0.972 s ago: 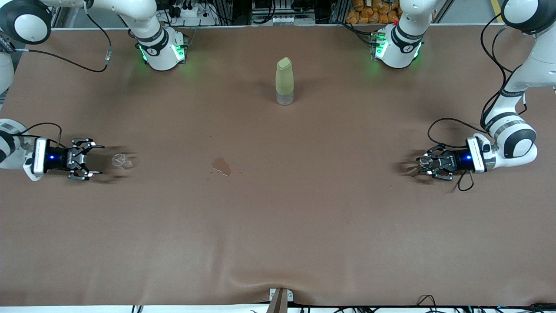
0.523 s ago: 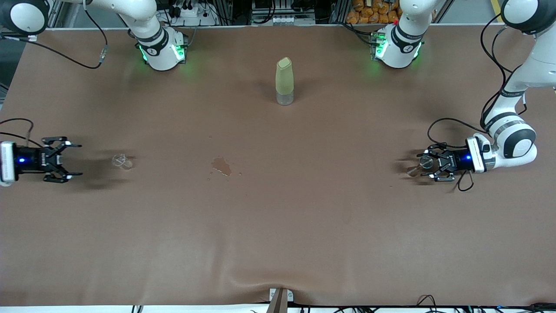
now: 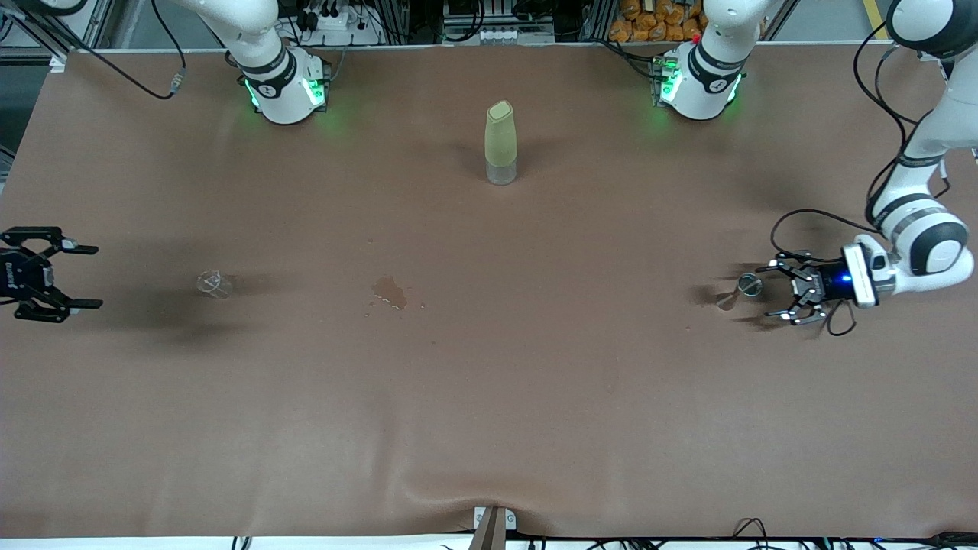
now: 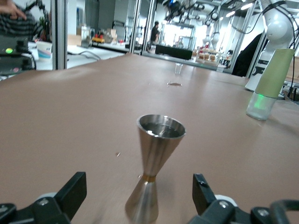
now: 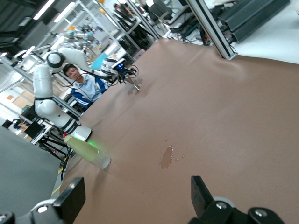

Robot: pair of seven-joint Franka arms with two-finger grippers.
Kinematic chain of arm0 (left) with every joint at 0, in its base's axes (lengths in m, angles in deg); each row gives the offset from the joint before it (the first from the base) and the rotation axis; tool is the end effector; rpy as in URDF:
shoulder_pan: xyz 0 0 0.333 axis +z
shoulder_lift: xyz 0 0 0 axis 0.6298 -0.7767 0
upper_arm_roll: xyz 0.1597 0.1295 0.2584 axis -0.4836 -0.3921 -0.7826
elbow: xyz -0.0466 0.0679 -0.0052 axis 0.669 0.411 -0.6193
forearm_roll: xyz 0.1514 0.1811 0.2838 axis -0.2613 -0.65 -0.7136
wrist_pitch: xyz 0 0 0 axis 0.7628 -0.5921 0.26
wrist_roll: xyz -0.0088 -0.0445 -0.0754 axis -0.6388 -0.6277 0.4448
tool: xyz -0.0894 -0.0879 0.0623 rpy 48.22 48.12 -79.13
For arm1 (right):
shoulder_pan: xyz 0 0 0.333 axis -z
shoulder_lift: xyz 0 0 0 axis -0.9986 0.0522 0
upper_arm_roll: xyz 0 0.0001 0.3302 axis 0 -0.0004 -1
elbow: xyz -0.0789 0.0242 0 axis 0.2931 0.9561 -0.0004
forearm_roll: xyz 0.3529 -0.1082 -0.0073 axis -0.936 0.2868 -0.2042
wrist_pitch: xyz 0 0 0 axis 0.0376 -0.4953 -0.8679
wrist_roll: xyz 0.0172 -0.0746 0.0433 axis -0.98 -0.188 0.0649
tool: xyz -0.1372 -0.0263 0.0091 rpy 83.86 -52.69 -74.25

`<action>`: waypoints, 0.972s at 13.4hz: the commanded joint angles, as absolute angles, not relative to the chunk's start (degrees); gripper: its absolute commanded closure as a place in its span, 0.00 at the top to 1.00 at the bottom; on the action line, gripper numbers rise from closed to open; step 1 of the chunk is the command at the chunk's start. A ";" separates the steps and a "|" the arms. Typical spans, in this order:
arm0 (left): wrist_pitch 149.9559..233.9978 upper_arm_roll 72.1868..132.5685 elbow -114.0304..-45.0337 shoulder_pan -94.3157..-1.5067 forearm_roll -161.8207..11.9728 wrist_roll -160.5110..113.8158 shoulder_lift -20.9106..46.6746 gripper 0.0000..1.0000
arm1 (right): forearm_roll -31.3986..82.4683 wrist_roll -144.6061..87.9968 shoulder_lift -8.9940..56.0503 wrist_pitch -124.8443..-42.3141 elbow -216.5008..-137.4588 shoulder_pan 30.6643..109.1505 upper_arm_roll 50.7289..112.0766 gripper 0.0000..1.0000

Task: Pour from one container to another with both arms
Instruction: 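Open both grippers and lift them away from the cup and jigger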

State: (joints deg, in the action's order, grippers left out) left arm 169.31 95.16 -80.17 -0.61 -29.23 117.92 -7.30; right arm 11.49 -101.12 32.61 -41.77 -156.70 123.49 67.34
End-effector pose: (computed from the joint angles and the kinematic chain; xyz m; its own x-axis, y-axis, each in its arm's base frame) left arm 0.5478 0.1683 0.1496 0.2123 -0.2532 0.9438 -0.9749 -0.1205 0.1870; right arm 0.5968 -0.1994 0.4173 0.6869 0.3159 0.6545 0.7258 -0.2516 -0.6403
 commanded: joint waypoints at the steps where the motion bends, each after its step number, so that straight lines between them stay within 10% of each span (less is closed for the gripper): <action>1: 165.53 95.21 -74.33 -0.19 -34.94 108.04 -5.10 1.00 | 12.64 -91.35 27.68 -43.10 -158.03 121.64 67.69 1.00; 13: 169.28 96.18 -57.87 -18.45 -60.00 40.21 9.93 1.00 | 31.31 -48.45 13.16 -50.40 -157.94 109.61 67.43 1.00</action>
